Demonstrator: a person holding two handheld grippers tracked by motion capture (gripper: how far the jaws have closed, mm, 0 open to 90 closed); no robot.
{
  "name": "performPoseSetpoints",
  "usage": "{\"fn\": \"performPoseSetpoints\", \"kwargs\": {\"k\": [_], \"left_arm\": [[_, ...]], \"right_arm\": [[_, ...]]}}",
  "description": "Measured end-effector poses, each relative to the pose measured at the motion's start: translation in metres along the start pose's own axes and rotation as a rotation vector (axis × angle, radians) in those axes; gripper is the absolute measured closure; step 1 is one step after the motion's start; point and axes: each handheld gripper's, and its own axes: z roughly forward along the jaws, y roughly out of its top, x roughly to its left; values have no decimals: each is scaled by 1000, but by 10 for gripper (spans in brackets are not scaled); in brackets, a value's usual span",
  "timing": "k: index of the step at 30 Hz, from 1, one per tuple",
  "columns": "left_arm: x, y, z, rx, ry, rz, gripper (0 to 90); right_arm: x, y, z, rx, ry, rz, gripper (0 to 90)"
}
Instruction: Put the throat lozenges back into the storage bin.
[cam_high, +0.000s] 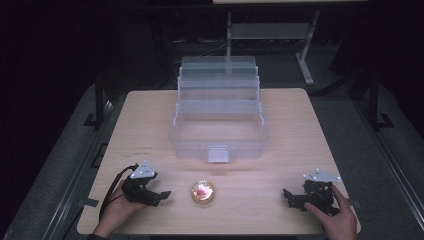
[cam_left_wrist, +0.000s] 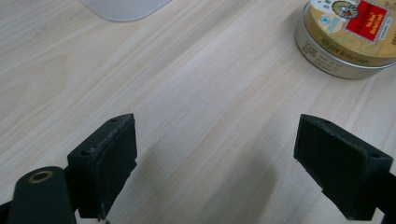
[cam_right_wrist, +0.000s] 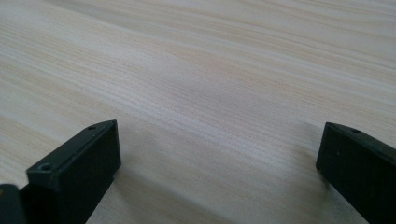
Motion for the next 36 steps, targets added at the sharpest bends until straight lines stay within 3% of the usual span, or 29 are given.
{"fn": "performPoseSetpoints", "kwargs": {"k": [36], "left_arm": [[-10,28,-3,38,-66,50,137]], "right_arm": [[0,0,0,0,0,0,0]]}}
